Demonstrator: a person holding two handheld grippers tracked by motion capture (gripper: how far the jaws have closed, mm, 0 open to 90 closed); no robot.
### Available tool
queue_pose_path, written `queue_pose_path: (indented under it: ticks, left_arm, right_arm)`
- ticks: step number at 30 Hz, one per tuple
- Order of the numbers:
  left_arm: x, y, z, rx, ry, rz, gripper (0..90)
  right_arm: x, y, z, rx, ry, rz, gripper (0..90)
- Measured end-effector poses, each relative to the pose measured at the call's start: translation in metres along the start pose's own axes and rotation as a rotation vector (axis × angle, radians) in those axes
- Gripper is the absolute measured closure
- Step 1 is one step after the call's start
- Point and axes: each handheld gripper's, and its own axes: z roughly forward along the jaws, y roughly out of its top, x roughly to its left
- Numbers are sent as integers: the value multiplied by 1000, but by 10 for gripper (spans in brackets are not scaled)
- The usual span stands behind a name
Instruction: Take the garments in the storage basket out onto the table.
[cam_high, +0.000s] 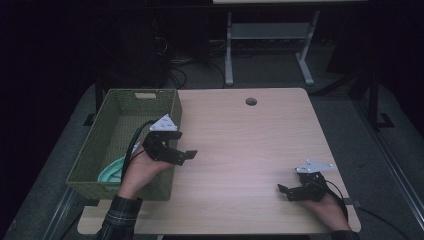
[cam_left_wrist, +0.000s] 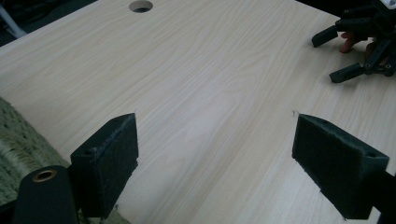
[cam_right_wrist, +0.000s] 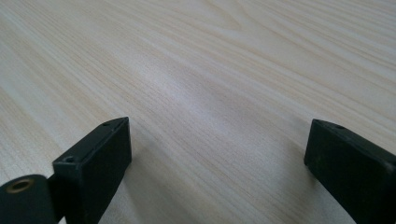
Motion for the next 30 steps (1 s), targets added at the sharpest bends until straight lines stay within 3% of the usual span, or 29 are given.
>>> queue_pose_path:
  ticks: [15,30]
  left_arm:
    - [11,-5,-15,-3,20,-7,139]
    - [21,-13,-29,-16,45,-41,139]
  right_arm:
    - [0,0,0,0,0,0,71]
    - [0,0,0,0,0,0,71]
